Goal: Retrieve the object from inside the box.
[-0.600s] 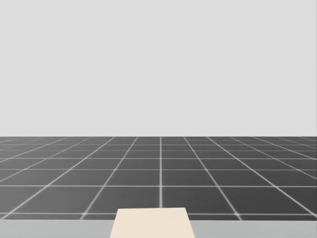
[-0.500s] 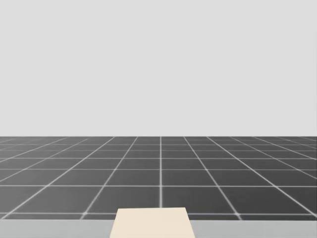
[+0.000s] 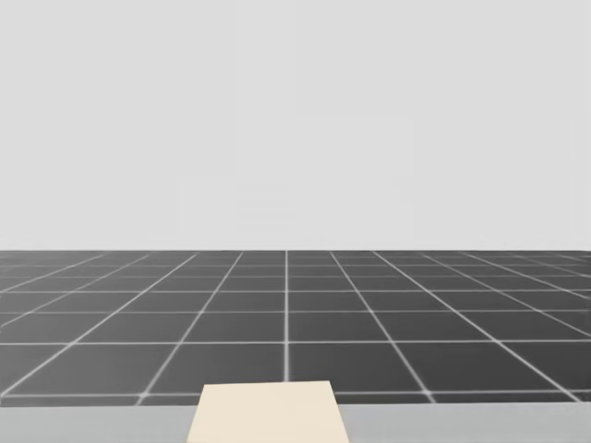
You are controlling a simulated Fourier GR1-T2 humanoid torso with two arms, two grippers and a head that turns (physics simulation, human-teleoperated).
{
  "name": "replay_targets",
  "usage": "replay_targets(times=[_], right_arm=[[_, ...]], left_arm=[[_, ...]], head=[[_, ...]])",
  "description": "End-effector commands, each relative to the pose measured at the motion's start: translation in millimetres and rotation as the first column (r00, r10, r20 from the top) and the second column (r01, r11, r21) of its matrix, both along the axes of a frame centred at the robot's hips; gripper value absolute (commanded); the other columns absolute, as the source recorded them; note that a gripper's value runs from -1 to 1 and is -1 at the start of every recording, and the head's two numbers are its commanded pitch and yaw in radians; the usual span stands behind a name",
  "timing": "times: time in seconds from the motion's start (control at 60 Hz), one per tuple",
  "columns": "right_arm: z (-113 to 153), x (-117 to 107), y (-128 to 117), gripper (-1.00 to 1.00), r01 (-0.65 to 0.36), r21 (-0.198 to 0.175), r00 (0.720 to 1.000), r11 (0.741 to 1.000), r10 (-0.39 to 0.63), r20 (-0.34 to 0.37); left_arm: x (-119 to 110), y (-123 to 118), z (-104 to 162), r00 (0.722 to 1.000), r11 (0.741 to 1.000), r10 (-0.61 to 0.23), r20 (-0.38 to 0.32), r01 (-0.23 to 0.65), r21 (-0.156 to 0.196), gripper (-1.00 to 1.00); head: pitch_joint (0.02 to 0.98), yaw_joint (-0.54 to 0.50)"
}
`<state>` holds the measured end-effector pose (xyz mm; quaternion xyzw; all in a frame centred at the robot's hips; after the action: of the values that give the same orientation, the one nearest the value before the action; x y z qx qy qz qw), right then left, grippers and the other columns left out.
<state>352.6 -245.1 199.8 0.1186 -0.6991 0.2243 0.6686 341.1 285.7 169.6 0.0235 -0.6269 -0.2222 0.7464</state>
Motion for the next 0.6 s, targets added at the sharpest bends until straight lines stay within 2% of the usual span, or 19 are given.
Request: replay_targets(times=[0.017,0.117,0.167,0.2,0.267,0.35,0.417,0.483,0.567,0.6], right_arm=[[-7.8,-19.0,31.2,-1.0,-0.227,-0.008,0.974,0.974,0.228,0.007],[-10.9,-31.5,48.0,-1.0,-0.324,-0.049,0.945,0.945,0.325,0.024],[-12.4,-37.5,55.9,-1.0,-0.371,-0.059,0.927,0.927,0.373,0.028],[-13.2,-40.2,59.4,-1.0,-0.388,-0.076,0.919,0.919,0.391,0.04],[-13.9,-43.1,63.2,-1.0,-0.408,-0.08,0.91,0.909,0.412,0.046],[-14.5,-43.7,64.7,-1.0,-0.412,-0.089,0.907,0.907,0.418,0.052],[-14.8,-43.7,65.1,-1.0,-0.415,-0.092,0.906,0.905,0.421,0.055],[-15.2,-43.3,65.6,-1.0,-0.412,-0.097,0.906,0.906,0.418,0.059],[-15.5,-43.2,66.2,-1.0,-0.412,-0.101,0.906,0.906,0.419,0.061],[-15.3,-43.3,66.4,-1.0,-0.411,-0.103,0.906,0.906,0.419,0.064]], left_arm=[[-18.9,-56.1,-10.1,0.976,0.976,-0.216,-0.012,0.216,0.021,-1.0],[-29.8,-74.1,-7.0,0.963,0.962,-0.271,-0.002,0.271,0.029,-1.0],[-35.5,-84.7,-5.7,0.954,0.954,-0.3,0.002,0.3,0.018,-1.0],[-39.7,-92.3,-5.7,0.947,0.946,-0.322,0.006,0.321,0.032,-1.0],[-45.5,-104.5,-5.7,0.938,0.938,-0.347,0.003,0.347,0.028,-1.0],[-55.8,-125.6,-5.6,0.914,0.914,-0.406,-0.006,0.406,0.012,-1.0],[-58.7,-134.5,-3.9,0.897,0.897,-0.441,-0.012,0.441,-0.024,-1.0],[-57.9,-139.5,-2.9,0.891,0.89,-0.454,-0.016,0.452,-0.062,-1.0],[-51.9,-143.4,-3.2,0.883,0.881,-0.469,-0.02,0.466,-0.085,-1.0],[-48.2,-143.9,-4.6,0.885,0.883,-0.465,-0.018,0.462,-0.08,-1.0]], head=[[0.081,-0.03],[0.084,-0.03],[0.083,-0.03],[0.082,-0.03],[0.08,-0.03],[0.079,-0.03],[0.081,-0.03],[0.083,-0.03],[0.086,-0.02],[0.088,-0.02]])
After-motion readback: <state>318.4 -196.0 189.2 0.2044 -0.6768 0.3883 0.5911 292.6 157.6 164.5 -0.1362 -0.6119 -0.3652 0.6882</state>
